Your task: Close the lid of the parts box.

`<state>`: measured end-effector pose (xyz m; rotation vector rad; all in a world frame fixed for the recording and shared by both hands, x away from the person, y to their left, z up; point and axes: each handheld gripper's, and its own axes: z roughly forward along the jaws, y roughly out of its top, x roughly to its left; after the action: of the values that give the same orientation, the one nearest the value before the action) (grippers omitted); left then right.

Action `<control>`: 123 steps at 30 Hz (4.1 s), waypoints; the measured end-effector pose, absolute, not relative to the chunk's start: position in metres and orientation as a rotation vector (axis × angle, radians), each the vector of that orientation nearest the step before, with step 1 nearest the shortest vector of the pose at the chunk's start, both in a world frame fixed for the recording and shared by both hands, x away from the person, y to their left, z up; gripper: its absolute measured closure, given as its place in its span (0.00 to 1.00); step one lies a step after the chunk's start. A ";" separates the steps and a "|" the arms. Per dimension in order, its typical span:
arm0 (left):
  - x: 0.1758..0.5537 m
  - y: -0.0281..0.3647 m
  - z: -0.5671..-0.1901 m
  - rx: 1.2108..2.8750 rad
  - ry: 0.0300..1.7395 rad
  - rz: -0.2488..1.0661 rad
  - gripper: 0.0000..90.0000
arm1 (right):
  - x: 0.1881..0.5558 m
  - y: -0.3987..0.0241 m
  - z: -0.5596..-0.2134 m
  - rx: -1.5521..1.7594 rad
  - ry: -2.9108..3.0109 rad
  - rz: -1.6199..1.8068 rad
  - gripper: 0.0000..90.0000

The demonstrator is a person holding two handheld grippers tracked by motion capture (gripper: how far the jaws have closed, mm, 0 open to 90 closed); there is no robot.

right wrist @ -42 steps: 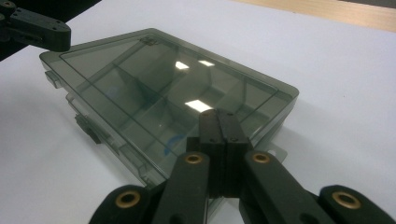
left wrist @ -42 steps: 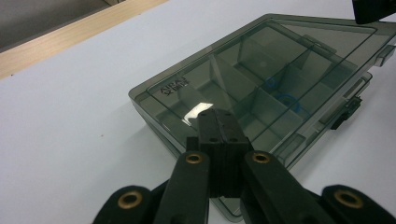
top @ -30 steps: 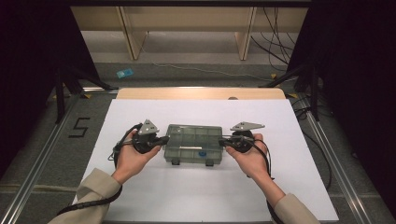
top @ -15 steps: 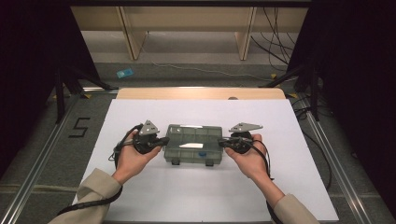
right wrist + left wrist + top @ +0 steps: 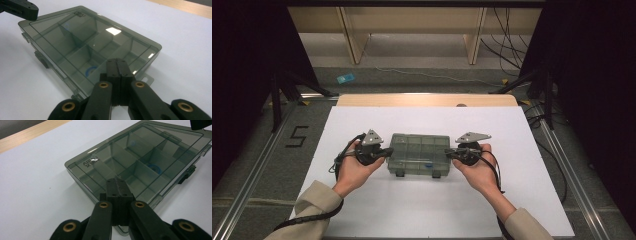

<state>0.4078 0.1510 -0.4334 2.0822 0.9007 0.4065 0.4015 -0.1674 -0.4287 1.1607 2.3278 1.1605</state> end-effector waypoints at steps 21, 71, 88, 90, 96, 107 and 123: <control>0.406 0.148 -0.438 2.128 0.885 0.391 1.00 | 0.400 -0.163 -0.434 1.117 2.386 1.134 1.00; 0.395 0.135 -0.446 2.153 0.827 0.296 1.00 | 0.389 -0.140 -0.443 0.991 2.464 1.091 1.00; 0.394 0.130 -0.452 2.169 0.800 0.331 1.00 | 0.391 -0.136 -0.449 1.014 2.486 1.097 1.00; 0.394 0.132 -0.453 2.162 0.815 0.330 1.00 | 0.391 -0.137 -0.450 1.012 2.468 1.111 1.00; 0.394 0.135 -0.454 2.150 0.791 0.357 0.99 | 0.390 -0.142 -0.451 1.007 2.476 1.146 1.00; 0.394 0.143 -0.448 2.072 0.753 0.393 0.68 | 0.388 -0.155 -0.441 0.966 2.356 1.281 0.66; 0.373 0.172 -0.434 1.934 0.784 0.427 0.10 | 0.369 -0.189 -0.432 0.903 2.219 1.473 0.18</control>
<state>0.3729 0.1716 -0.4341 1.9336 0.7843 0.4273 0.3689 -0.1886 -0.4325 0.9028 2.2193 1.4730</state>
